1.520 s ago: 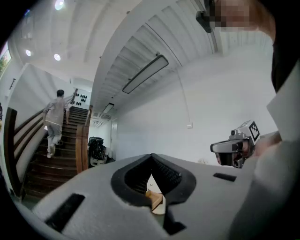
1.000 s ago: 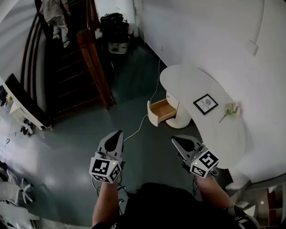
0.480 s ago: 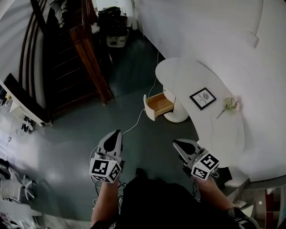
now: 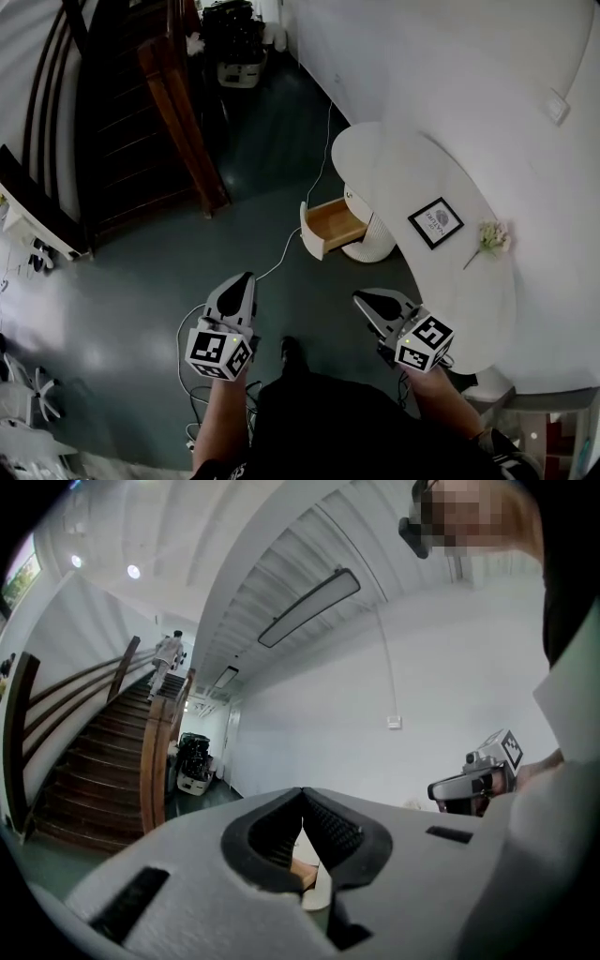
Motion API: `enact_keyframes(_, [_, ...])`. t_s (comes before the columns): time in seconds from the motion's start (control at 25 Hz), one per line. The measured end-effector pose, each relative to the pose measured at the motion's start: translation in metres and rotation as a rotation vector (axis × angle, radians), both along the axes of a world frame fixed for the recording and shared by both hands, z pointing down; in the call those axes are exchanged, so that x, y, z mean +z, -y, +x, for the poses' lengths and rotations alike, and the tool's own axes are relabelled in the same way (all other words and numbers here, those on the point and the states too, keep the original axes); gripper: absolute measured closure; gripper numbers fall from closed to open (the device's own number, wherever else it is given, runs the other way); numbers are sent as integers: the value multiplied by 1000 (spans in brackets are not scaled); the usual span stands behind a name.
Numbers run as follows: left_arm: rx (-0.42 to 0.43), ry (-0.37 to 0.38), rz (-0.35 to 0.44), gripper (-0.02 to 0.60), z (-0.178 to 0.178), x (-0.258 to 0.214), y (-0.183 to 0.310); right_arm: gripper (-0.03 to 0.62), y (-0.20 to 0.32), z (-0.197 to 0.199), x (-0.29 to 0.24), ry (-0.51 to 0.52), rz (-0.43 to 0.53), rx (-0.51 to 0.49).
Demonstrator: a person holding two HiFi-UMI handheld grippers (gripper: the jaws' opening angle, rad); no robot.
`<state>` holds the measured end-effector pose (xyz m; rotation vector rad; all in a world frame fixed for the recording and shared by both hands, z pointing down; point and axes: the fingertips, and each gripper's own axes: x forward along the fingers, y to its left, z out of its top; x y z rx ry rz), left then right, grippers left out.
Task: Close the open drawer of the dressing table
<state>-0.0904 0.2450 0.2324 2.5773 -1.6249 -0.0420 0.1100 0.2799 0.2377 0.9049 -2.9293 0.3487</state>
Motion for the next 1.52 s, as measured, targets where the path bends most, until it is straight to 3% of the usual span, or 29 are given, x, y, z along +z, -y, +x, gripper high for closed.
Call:
enact_keyframes(0.2, [16,82,-23,572,-38,20,71,589,65,-43,-2,-61,10,-9])
enact_keyframes(0.56, [140,44,-71,572,-73,39,170,588,148,-101,13,-90,-34,23])
enact_keyframes(1.0, [244,42,-193,572,-37,78,266,588,255,-87,47,-55,-116,55])
enact_keyframes(1.32, [249,57,-286,572,6,94,367,589,365,-73,75,-57,-155,-5])
enact_keyframes(1.52, [241,61,-358,572,18,127,404,588,404,-74,116,-59,-240,-29])
